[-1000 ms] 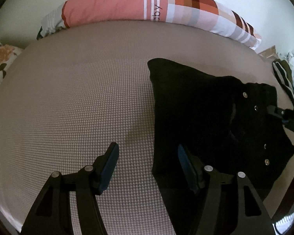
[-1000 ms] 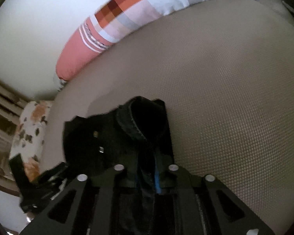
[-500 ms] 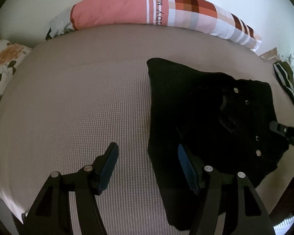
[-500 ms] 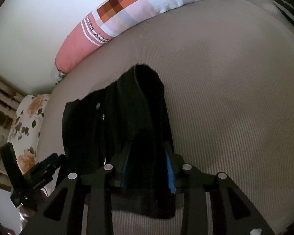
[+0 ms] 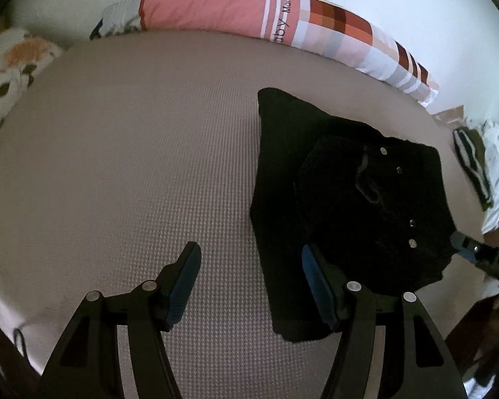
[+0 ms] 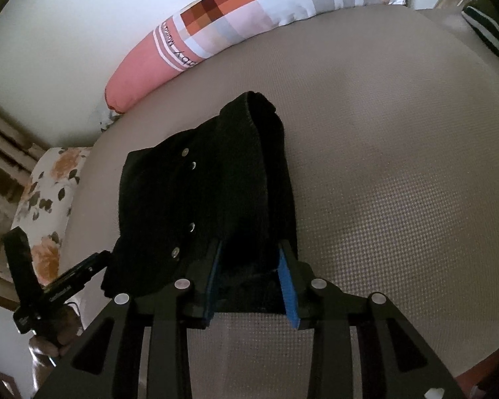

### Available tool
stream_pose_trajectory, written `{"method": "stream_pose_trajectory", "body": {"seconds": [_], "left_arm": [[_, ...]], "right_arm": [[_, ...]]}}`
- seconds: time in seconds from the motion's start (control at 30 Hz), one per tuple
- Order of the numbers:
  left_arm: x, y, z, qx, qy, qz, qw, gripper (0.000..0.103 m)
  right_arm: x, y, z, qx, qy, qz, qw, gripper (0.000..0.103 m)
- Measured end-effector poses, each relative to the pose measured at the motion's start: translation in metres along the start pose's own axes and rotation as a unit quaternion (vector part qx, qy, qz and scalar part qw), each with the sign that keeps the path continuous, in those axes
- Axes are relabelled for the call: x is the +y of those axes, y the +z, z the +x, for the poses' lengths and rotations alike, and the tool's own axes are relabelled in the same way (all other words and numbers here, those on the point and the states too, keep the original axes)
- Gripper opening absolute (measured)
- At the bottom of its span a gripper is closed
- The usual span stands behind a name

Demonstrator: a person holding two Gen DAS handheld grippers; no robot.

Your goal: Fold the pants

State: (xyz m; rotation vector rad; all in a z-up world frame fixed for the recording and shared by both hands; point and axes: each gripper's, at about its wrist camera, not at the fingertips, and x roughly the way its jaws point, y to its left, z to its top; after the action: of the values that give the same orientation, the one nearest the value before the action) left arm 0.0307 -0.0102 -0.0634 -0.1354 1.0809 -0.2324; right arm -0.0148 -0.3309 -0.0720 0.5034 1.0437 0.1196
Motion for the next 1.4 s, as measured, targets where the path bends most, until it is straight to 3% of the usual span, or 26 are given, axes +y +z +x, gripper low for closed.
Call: {"method": "stream_pose_trajectory", "body": {"seconds": [0.1,0.27,0.53,0.73,1.0,1.1,1.4], "left_arm": [[0.004,-0.002,0.0,0.007,-0.015,-0.016,0.9997,0.064],[0.005,-0.002,-0.001,0.012,-0.025,-0.023,0.9994,0.064],[0.001,0.0,-0.003,0.017,-0.026,-0.013,0.9994,0.064],[-0.004,-0.012,0.007,0.037,0.0,0.019,0.9991,0.064],[0.007,-0.017,0.021,0.033,-0.01,0.006,0.9994,0.08],[0.007,-0.017,0.021,0.026,-0.014,0.011,0.9995,0.081],[0.015,-0.007,0.009,0.02,-0.045,-0.018,0.9986,0.081]], "right_arm": [[-0.002,0.0,0.0,0.0,0.007,0.006,1.0,0.03],[-0.004,0.001,-0.003,-0.004,-0.001,0.006,1.0,0.014],[0.008,-0.004,-0.022,-0.015,-0.018,-0.01,1.0,0.012],[0.005,-0.011,-0.015,-0.004,-0.043,-0.021,0.999,0.012],[-0.005,-0.013,0.004,0.011,-0.055,-0.013,0.998,0.012],[-0.005,-0.012,0.004,0.015,-0.052,-0.014,0.998,0.013],[0.003,-0.005,-0.011,-0.008,-0.06,-0.033,0.998,0.036]]}}
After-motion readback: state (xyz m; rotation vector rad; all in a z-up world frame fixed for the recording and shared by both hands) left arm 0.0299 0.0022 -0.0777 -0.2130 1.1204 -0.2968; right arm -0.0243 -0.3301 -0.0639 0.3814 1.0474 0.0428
